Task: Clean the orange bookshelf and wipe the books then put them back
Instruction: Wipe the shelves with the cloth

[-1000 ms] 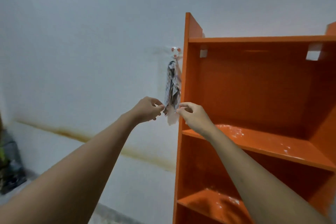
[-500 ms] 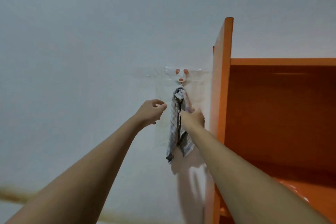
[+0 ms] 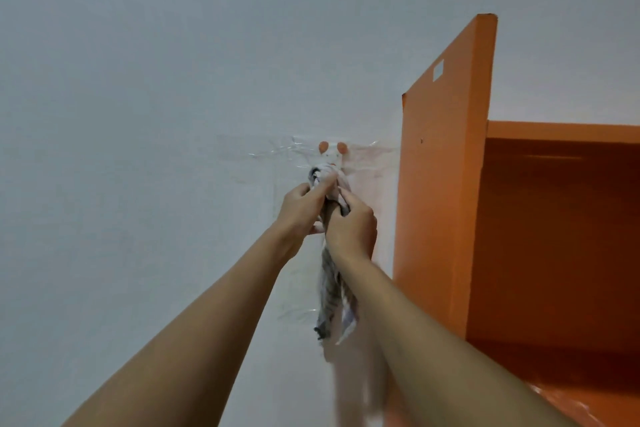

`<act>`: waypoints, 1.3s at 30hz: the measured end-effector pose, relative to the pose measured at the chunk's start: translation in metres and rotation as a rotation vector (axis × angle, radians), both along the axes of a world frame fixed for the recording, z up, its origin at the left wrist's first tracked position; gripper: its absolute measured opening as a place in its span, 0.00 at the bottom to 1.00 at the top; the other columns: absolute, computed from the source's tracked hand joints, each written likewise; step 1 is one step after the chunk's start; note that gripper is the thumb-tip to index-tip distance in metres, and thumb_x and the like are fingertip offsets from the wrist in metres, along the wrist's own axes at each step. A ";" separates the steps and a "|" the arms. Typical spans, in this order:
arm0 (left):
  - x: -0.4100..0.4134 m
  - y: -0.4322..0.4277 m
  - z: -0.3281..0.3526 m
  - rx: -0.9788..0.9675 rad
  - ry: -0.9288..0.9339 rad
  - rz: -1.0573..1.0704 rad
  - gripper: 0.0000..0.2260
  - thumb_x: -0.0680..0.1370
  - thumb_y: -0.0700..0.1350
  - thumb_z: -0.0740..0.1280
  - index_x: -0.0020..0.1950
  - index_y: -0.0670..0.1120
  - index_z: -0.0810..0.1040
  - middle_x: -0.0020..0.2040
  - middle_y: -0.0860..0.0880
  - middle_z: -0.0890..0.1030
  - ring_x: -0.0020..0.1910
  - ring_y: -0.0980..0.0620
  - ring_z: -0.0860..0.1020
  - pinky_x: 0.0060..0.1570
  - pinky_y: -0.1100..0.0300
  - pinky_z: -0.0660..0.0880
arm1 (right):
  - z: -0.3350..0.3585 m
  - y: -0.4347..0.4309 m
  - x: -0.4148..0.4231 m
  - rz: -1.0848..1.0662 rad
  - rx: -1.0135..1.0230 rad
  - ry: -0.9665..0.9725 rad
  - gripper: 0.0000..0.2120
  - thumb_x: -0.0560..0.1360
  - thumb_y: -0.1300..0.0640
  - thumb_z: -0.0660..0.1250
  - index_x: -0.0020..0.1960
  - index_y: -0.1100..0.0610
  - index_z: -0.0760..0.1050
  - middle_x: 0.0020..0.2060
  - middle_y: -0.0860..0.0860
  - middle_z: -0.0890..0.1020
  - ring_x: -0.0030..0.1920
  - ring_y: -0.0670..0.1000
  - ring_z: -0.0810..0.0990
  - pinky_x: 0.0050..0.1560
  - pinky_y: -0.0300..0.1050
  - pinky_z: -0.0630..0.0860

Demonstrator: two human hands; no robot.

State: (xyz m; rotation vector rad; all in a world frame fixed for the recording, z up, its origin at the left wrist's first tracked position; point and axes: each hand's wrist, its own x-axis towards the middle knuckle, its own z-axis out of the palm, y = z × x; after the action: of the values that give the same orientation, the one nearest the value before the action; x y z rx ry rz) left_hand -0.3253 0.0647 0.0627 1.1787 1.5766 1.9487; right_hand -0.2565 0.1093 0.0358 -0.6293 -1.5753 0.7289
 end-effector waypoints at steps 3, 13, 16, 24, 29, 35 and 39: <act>0.005 -0.011 0.002 0.082 -0.109 -0.020 0.12 0.78 0.52 0.69 0.53 0.44 0.80 0.41 0.47 0.84 0.35 0.54 0.82 0.29 0.63 0.76 | -0.005 -0.007 0.009 -0.012 0.180 -0.046 0.17 0.76 0.60 0.64 0.62 0.46 0.79 0.55 0.46 0.80 0.55 0.47 0.77 0.51 0.39 0.73; 0.052 -0.063 -0.027 0.085 -0.132 0.028 0.10 0.79 0.43 0.66 0.58 0.41 0.79 0.50 0.41 0.85 0.43 0.48 0.83 0.38 0.58 0.79 | -0.047 -0.068 0.084 0.398 -0.073 -0.097 0.18 0.79 0.58 0.62 0.61 0.45 0.58 0.47 0.50 0.80 0.37 0.52 0.83 0.31 0.45 0.78; 0.074 -0.077 -0.043 0.085 -0.147 0.092 0.07 0.80 0.42 0.66 0.55 0.42 0.80 0.48 0.43 0.84 0.40 0.50 0.83 0.34 0.61 0.78 | -0.062 -0.085 0.112 0.465 -0.135 -0.128 0.21 0.80 0.57 0.62 0.68 0.47 0.56 0.51 0.49 0.79 0.39 0.47 0.82 0.32 0.37 0.75; 0.129 -0.118 -0.080 0.114 -0.176 0.365 0.05 0.79 0.38 0.65 0.53 0.40 0.78 0.51 0.40 0.82 0.48 0.43 0.82 0.40 0.56 0.79 | -0.095 -0.093 0.219 0.590 0.009 -0.292 0.11 0.78 0.64 0.64 0.42 0.50 0.76 0.32 0.43 0.78 0.30 0.42 0.73 0.32 0.33 0.69; 0.201 -0.147 -0.095 -0.133 0.048 0.177 0.14 0.78 0.37 0.65 0.64 0.42 0.74 0.55 0.40 0.82 0.47 0.44 0.84 0.44 0.54 0.82 | -0.101 -0.080 0.305 0.545 -0.020 -0.208 0.17 0.76 0.69 0.62 0.53 0.50 0.80 0.42 0.40 0.82 0.39 0.31 0.78 0.40 0.24 0.70; 0.298 -0.155 -0.119 -0.354 0.218 0.199 0.23 0.77 0.35 0.61 0.71 0.49 0.69 0.60 0.43 0.77 0.46 0.46 0.82 0.36 0.57 0.81 | -0.115 -0.071 0.392 0.548 -0.183 -0.201 0.14 0.76 0.65 0.64 0.56 0.52 0.82 0.36 0.40 0.82 0.35 0.39 0.77 0.35 0.30 0.70; 0.348 -0.153 -0.135 -0.334 0.246 0.207 0.19 0.78 0.34 0.57 0.66 0.46 0.74 0.54 0.44 0.80 0.43 0.48 0.83 0.38 0.56 0.83 | -0.111 -0.066 0.437 0.524 -0.307 -0.083 0.11 0.75 0.57 0.70 0.56 0.49 0.80 0.43 0.48 0.85 0.38 0.42 0.80 0.35 0.32 0.76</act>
State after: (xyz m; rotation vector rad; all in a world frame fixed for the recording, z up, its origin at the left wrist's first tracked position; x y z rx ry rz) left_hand 0.0227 -0.0884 -0.0721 1.1854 2.1283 1.6120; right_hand 0.1810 0.0436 -0.0749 -0.4694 -1.7407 1.3683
